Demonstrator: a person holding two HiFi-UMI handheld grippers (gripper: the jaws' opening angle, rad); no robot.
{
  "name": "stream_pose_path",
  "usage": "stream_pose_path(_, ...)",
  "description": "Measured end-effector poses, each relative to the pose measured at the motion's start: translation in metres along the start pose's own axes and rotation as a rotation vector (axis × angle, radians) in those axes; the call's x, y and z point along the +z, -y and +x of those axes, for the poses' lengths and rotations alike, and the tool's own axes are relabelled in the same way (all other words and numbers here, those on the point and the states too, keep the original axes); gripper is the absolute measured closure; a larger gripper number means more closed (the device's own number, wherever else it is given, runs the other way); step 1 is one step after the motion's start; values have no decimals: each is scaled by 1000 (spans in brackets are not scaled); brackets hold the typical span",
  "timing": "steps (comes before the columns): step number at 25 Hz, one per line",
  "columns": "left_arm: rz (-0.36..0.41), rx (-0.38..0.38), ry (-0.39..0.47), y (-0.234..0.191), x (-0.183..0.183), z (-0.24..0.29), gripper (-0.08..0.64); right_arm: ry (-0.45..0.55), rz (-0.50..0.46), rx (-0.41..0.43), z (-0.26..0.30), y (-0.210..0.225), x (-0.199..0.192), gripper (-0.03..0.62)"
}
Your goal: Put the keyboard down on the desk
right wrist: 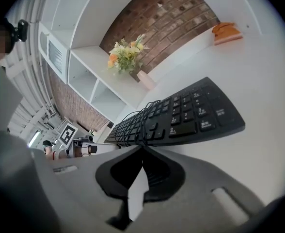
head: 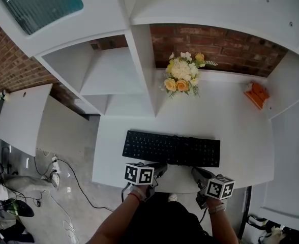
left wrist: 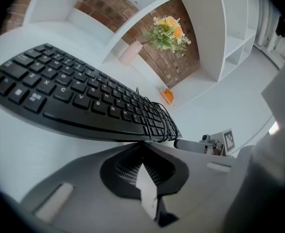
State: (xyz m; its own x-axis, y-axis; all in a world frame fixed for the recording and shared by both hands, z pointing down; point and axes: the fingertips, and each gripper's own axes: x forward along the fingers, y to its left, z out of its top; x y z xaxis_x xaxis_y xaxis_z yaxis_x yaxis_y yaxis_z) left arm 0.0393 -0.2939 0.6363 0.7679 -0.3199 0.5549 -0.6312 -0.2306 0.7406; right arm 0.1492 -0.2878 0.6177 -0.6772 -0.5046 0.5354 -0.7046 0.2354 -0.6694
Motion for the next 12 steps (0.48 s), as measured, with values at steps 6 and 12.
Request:
stream_pose_path(6, 0, -9, 27, 3, 1, -5, 561, 12, 6, 14, -3, -4, -3, 594)
stream_pose_path(12, 38, -13, 129, 7, 14, -18, 561, 51, -41, 17, -9, -11, 1, 594)
